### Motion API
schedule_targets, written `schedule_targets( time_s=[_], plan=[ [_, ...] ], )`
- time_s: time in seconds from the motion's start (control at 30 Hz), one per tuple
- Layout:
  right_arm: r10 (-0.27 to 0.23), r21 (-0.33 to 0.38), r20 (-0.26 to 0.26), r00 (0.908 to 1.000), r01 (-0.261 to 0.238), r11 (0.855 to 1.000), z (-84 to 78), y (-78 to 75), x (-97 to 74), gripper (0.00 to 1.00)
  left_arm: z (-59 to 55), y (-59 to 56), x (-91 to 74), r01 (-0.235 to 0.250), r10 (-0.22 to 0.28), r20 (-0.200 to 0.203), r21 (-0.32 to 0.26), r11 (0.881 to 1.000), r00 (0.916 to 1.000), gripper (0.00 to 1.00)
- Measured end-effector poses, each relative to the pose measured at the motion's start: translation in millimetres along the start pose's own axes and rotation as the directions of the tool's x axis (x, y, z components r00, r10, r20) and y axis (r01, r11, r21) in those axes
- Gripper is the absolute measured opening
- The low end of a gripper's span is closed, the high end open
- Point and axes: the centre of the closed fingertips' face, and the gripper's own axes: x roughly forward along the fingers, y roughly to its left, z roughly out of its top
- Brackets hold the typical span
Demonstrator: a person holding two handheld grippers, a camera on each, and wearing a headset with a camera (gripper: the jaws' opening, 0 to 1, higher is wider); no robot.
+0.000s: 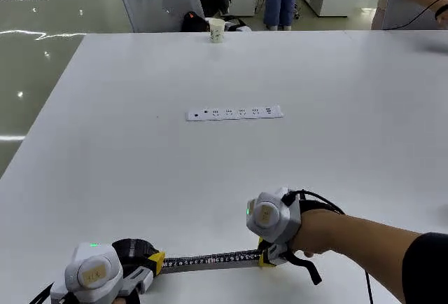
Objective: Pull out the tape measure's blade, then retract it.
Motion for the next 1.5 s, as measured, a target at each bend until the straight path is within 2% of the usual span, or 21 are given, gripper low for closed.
schedule_targets(
  time_s=[0.4, 1.5],
  plan=[
    [0.0, -0.02, -0.003, 1.0, 0.0, 1.0, 2.6, 0.1, 1.4, 0.11, 0.1, -0.1, -0.2, 0.002, -0.002, 0.0, 0.0, 1.0, 1.0, 0.6],
    [-0.004, -0.02, 0.001, 1.0, 0.004, 1.0, 11.4, 1.6, 3.8, 0.11, -0.2, 0.1, 0.3, 0.004, -0.004, -0.004, -0.002, 1.0, 1.0, 0.6]
  ],
)
